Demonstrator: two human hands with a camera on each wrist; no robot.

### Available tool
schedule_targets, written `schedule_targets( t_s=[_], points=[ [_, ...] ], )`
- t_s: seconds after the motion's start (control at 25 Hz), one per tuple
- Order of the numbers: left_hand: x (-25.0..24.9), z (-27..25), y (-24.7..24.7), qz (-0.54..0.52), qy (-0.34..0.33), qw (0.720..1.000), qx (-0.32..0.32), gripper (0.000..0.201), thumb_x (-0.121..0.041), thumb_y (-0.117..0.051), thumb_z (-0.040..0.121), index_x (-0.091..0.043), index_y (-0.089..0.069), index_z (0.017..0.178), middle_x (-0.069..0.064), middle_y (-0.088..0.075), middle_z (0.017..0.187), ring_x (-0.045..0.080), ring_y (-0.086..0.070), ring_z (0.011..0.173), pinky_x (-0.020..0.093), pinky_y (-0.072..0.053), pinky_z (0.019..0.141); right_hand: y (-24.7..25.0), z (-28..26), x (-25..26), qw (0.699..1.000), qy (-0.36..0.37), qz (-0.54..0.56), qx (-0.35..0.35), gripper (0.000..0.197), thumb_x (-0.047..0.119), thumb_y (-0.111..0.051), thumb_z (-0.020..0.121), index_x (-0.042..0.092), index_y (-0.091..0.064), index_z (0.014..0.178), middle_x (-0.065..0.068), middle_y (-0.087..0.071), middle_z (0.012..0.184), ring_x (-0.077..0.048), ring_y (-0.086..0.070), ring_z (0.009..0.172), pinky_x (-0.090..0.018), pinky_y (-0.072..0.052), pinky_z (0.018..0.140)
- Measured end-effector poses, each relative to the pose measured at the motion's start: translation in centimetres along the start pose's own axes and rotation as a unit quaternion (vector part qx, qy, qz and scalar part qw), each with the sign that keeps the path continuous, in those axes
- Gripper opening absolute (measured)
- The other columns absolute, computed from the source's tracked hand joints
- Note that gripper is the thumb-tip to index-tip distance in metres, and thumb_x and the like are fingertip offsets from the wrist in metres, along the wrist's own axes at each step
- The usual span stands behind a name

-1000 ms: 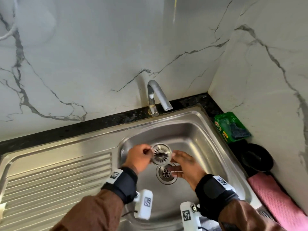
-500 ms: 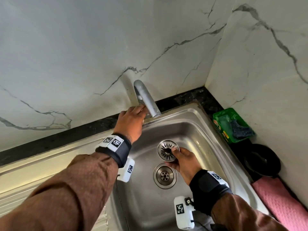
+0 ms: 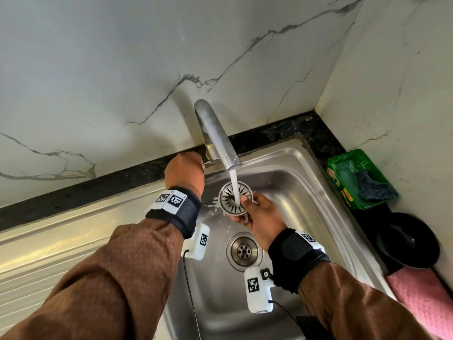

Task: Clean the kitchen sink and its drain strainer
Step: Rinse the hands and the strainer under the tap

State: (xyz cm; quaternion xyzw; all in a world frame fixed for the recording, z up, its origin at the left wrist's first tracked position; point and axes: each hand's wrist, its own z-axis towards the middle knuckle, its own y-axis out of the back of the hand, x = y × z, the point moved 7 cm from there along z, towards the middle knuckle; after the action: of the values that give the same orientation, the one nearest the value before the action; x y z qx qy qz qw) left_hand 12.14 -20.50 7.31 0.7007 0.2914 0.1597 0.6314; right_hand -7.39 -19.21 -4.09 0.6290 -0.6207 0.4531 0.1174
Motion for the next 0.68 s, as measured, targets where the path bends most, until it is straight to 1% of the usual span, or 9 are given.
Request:
schedule_targets(
  t_s=[0.08,0.2,0.28,0.36,0.44,0.52,0.6,0.64,0.68],
  points=[
    [0.1,0.7,-0.3,-0.011,0.004,1.0,0.001,0.022,-0.003,-0.054,0.089,-0.015,-0.071,0.096,0.01,-0.071,0.096,0.031,-0.067,0.086,0.038,-0.057,0.082,0.1,0.3,-0.2,1.0,-0.015,-0.024,0.007,0.021,0.016,-0.057,0.099,0.002,-0.061,0.114,-0.022,-0.072,0.107,-0.04,-0.071,0.094,-0.037,-0.059,0.074],
    [-0.5,1.3,-0.2,0.028,-0.013,0.999,0.025,0.021,-0.009,-0.053,0.09,-0.012,-0.071,0.102,0.015,-0.07,0.103,0.036,-0.067,0.093,0.039,-0.055,0.084,0.6,0.0,-1.4,0.996,-0.056,-0.072,0.017,0.021,0.02,-0.057,0.099,0.003,-0.064,0.11,-0.02,-0.073,0.093,-0.032,-0.072,0.079,-0.033,-0.06,0.066],
    [-1.0,1.7,0.0,0.056,-0.023,0.997,0.04,0.024,-0.01,-0.053,0.091,-0.01,-0.07,0.107,0.016,-0.069,0.107,0.037,-0.066,0.098,0.041,-0.054,0.084,1.2,-0.1,-1.5,0.998,-0.033,-0.052,-0.019,0.021,0.021,-0.057,0.1,0.005,-0.065,0.109,-0.018,-0.073,0.087,-0.027,-0.069,0.071,-0.032,-0.057,0.061],
    [-1.5,1.9,0.2,0.07,-0.03,0.996,0.044,0.024,-0.009,-0.053,0.092,-0.01,-0.069,0.11,0.016,-0.069,0.11,0.037,-0.065,0.102,0.041,-0.053,0.084,1.5,0.0,-1.4,0.997,-0.002,-0.065,-0.028,0.022,0.021,-0.059,0.098,0.005,-0.065,0.111,-0.019,-0.074,0.092,-0.028,-0.069,0.071,-0.036,-0.055,0.065],
    [-1.7,1.9,0.2,0.074,-0.031,0.995,0.051,0.025,-0.007,-0.054,0.092,-0.009,-0.068,0.112,0.016,-0.067,0.113,0.037,-0.064,0.105,0.042,-0.052,0.086,1.6,0.1,-1.3,0.997,0.012,-0.079,-0.02,0.019,0.019,-0.062,0.096,0.006,-0.068,0.108,-0.021,-0.073,0.1,-0.031,-0.067,0.075,-0.04,-0.054,0.07],
    [-1.7,1.8,0.3,0.072,-0.031,0.995,0.054,0.024,-0.007,-0.056,0.091,-0.009,-0.069,0.111,0.016,-0.067,0.114,0.037,-0.064,0.105,0.043,-0.053,0.088,1.9,0.3,-0.8,0.998,0.017,-0.052,-0.039,0.013,0.017,-0.061,0.096,0.01,-0.068,0.106,-0.017,-0.073,0.102,-0.027,-0.066,0.076,-0.036,-0.055,0.068],
    [-1.8,1.5,0.3,0.068,-0.033,0.996,0.051,0.023,-0.007,-0.057,0.09,-0.009,-0.069,0.11,0.017,-0.067,0.113,0.038,-0.064,0.105,0.043,-0.053,0.089,1.5,0.0,-0.5,0.996,0.012,-0.091,-0.013,0.013,0.018,-0.062,0.096,0.014,-0.07,0.106,-0.018,-0.073,0.102,-0.029,-0.066,0.075,-0.034,-0.056,0.065],
    [-1.9,1.4,0.4,0.067,-0.034,0.996,0.048,0.024,-0.006,-0.056,0.091,-0.008,-0.068,0.111,0.017,-0.067,0.113,0.038,-0.064,0.105,0.043,-0.054,0.089,1.4,-0.2,-0.5,0.995,0.011,-0.103,-0.001,0.014,0.019,-0.062,0.096,0.012,-0.07,0.106,-0.018,-0.073,0.101,-0.029,-0.066,0.074,-0.032,-0.056,0.062],
    [-1.9,1.3,0.4,0.068,-0.035,0.996,0.047,0.024,-0.006,-0.055,0.091,-0.007,-0.068,0.111,0.017,-0.067,0.113,0.038,-0.064,0.105,0.044,-0.054,0.089,1.4,-0.4,-0.4,0.996,0.013,-0.086,0.0,0.018,0.021,-0.061,0.097,0.01,-0.07,0.108,-0.017,-0.074,0.099,-0.028,-0.066,0.072,-0.031,-0.056,0.06]
  ],
)
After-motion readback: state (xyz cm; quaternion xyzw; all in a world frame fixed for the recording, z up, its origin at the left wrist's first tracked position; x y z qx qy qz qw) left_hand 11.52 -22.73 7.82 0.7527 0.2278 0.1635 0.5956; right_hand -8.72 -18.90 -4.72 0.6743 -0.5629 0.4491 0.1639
